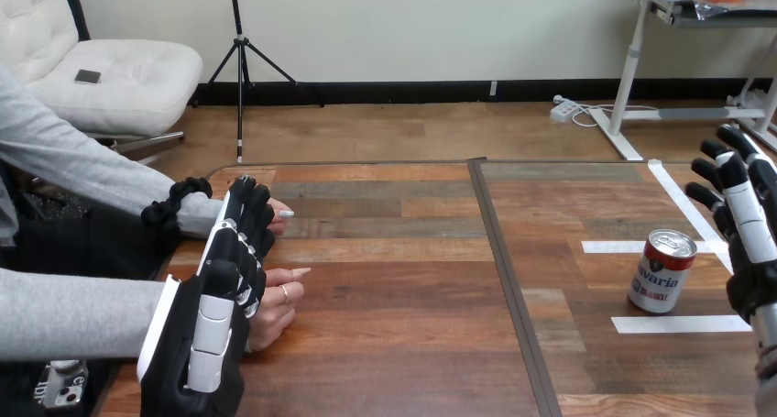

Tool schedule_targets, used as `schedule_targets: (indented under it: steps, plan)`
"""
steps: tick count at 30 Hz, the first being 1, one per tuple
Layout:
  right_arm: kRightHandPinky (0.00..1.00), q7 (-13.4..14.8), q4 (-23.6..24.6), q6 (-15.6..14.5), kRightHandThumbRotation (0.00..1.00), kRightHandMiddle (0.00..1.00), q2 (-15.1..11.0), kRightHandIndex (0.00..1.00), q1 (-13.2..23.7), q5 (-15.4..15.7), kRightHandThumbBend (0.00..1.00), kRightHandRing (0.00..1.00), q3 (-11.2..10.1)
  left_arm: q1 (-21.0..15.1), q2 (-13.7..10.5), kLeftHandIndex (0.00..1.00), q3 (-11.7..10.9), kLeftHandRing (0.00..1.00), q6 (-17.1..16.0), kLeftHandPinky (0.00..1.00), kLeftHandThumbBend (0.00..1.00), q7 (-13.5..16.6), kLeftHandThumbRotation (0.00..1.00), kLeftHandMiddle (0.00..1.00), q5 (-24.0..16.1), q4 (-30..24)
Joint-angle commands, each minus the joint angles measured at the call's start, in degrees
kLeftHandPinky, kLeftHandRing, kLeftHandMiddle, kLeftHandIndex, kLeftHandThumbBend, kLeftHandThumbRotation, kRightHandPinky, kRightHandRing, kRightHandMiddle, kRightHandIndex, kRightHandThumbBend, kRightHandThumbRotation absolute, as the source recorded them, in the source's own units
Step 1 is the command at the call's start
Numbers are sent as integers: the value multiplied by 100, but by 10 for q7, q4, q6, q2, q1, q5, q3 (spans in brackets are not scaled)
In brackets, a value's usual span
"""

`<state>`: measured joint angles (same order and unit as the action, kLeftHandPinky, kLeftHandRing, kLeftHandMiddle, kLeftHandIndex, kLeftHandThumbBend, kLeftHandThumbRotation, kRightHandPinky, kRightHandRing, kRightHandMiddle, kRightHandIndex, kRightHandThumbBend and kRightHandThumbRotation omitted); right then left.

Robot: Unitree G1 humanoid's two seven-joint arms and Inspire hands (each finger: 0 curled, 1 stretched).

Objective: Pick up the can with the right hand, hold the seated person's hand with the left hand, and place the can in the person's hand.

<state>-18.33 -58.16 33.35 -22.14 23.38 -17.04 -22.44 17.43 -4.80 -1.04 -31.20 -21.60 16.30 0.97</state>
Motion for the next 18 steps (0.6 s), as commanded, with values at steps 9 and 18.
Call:
schedule_targets:
  steps: [9, 18]
  plan:
    - [87, 24, -12, 5, 37, 87, -19, 88, 66, 6, 100, 88, -7, -30, 4, 100, -5, 100, -8, 100, 80, -5, 96, 100, 10, 1]
    - [85, 36, -13, 5, 22, 89, -21, 91, 67, 15, 100, 90, -5, -30, 3, 100, -4, 100, -3, 100, 79, -5, 96, 100, 10, -1]
